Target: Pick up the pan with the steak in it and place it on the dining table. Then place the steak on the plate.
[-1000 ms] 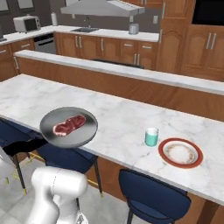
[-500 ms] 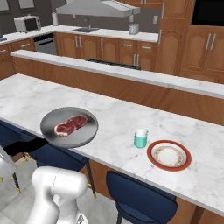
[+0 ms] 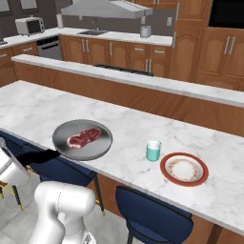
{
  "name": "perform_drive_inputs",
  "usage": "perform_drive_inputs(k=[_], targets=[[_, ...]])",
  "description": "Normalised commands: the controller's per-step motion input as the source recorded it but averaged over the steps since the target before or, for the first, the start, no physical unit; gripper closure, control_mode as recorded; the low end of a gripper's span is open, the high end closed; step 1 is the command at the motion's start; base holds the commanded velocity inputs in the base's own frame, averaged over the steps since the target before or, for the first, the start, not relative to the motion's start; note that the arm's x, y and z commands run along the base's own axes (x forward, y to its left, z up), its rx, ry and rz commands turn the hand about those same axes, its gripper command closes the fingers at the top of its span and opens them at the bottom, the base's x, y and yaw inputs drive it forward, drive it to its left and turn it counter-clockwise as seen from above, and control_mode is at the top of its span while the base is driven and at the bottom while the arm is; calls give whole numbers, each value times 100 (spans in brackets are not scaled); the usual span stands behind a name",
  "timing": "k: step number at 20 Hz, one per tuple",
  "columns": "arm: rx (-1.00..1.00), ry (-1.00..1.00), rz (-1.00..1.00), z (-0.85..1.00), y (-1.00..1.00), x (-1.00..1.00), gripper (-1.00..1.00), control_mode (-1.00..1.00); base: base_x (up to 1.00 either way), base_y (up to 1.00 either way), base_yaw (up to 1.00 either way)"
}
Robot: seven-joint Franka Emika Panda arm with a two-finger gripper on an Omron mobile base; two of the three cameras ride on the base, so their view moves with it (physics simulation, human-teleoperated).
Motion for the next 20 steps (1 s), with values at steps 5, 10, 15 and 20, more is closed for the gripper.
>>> perform_drive_inputs(k=[5, 10, 15, 20], targets=[[0, 6, 0, -24, -22, 67, 100, -100, 0, 0, 0], [0, 3, 0, -35, -6, 64, 100, -100, 0, 0, 0], [0, 2, 0, -39, 0, 65, 100, -100, 0, 0, 0], [0, 3, 0, -40, -11, 52, 100, -100, 0, 0, 0]])
